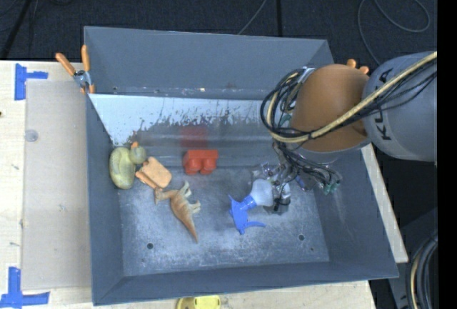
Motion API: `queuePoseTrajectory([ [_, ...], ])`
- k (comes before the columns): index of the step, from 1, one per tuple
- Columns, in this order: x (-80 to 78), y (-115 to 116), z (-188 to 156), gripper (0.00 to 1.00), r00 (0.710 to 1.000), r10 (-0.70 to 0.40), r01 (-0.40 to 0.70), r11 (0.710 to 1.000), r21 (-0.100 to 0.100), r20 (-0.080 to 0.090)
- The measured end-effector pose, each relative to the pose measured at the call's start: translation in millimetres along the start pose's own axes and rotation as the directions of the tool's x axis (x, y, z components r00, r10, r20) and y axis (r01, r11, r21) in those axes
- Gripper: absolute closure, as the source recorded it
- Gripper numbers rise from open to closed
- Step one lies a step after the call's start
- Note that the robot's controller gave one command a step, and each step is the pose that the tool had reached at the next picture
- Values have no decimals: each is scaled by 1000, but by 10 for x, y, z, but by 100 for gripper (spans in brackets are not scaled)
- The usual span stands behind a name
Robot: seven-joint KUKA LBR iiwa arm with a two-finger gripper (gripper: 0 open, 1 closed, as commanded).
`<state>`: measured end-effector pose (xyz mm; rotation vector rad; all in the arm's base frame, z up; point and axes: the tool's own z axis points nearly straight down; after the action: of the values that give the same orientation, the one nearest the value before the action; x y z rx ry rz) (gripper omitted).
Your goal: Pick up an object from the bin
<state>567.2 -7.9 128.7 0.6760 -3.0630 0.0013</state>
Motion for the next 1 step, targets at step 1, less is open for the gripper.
queuePoseTrajectory([
  [1, 0, 0, 0, 100, 1000, 0, 0, 1000, 0, 0],
])
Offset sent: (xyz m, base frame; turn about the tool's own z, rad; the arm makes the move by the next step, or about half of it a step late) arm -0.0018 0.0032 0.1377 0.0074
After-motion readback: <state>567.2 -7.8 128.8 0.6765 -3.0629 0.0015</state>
